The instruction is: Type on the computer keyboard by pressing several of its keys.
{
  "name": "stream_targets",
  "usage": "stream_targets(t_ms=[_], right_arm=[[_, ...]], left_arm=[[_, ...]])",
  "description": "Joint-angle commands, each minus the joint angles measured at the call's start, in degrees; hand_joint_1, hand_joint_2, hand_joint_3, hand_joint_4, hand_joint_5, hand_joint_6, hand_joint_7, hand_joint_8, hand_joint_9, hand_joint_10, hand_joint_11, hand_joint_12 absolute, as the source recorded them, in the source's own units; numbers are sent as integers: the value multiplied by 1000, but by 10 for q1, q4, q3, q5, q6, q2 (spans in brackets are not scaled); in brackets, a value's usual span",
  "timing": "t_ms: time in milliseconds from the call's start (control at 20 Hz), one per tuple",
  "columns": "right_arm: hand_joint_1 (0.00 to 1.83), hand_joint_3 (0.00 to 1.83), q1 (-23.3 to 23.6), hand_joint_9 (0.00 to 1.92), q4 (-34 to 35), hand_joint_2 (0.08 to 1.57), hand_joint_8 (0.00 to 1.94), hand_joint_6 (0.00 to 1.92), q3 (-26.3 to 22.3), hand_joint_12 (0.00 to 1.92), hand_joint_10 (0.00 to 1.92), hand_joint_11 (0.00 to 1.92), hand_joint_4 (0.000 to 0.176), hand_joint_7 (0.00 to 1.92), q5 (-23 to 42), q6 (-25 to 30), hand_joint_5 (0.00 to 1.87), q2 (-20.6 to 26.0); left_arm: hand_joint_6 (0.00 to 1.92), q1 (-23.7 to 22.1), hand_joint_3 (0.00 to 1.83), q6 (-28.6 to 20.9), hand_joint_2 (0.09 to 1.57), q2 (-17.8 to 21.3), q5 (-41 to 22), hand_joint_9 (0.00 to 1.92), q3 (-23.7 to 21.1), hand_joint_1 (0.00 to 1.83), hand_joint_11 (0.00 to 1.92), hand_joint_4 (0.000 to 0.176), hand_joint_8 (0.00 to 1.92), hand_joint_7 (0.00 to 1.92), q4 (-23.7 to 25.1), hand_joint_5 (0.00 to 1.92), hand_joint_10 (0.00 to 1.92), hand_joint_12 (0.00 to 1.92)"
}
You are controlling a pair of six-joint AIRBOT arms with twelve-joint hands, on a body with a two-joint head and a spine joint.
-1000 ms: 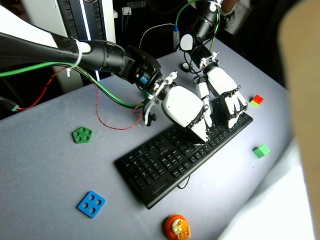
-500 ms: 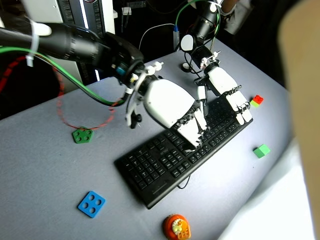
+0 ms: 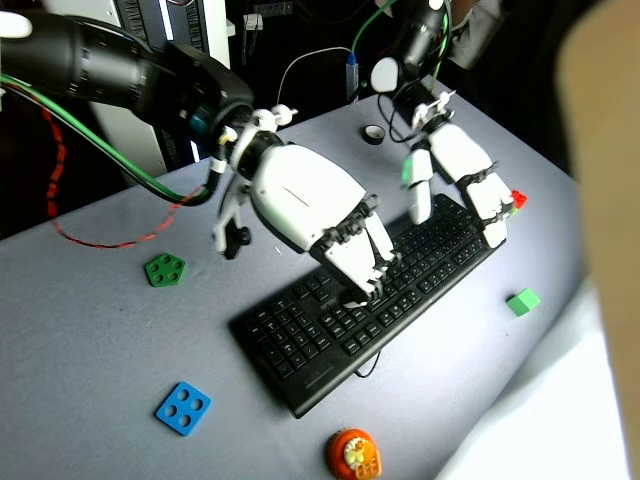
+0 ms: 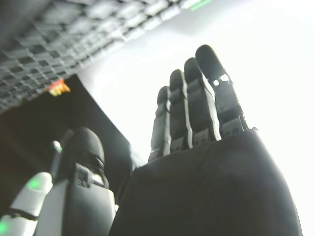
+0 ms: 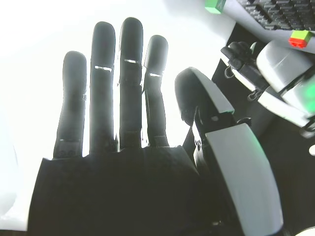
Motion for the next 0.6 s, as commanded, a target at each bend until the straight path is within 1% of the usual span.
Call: stream_targets(t_ms=[0,50,150,200,300,400,450,500,550], right_arm=[[198,80,2,556,-49,1571,195,906,-5,1672,904,127,0,822,29,-3,553,6],[206,80,1,550,-49,1571,197,909,-8,1684,910,113,0,819,29,-5,549,12],[238,63,1,558,-49,1569,201,905,-15,1684,910,113,0,828,30,-6,558,23],[227,57,0,556,-49,1571,203,907,-20,1682,910,115,0,825,30,-6,553,31],[210,68,-2,563,-49,1571,207,903,-24,1672,904,127,0,830,30,-11,556,37],[217,68,-1,560,-49,1571,207,921,-28,1683,906,120,0,823,37,-20,545,40],[207,72,0,553,-49,1571,212,927,-29,1693,922,116,0,817,39,-23,543,41],[189,76,0,551,-51,1571,229,925,-30,1701,942,114,0,823,39,-25,547,43],[273,52,-2,616,-58,1553,298,902,-32,1722,996,166,0,894,39,-25,595,44]], left_arm=[[22,-5,8,2,1304,15,48,254,-4,0,0,25,15,320,29,212,132,1166],[21,-7,5,3,1305,27,38,261,-12,0,0,25,14,328,30,219,135,1193],[12,-7,4,3,1312,48,28,249,-26,0,0,26,5,317,32,212,130,1148],[18,-8,3,3,1313,65,23,261,-38,0,0,24,7,327,32,234,135,1158],[12,-12,2,2,1314,83,13,248,-50,0,0,22,0,313,32,225,130,1156],[21,-18,2,1,1315,107,-3,272,-65,0,0,22,8,339,32,255,140,1191],[30,-22,3,1,1318,117,-8,282,-73,0,0,26,11,348,32,278,144,1200],[45,-27,7,1,1337,130,-15,286,-82,0,0,17,16,378,32,335,146,1219],[80,-31,8,1,1349,139,-24,316,-88,0,0,0,49,477,32,429,163,1273]])
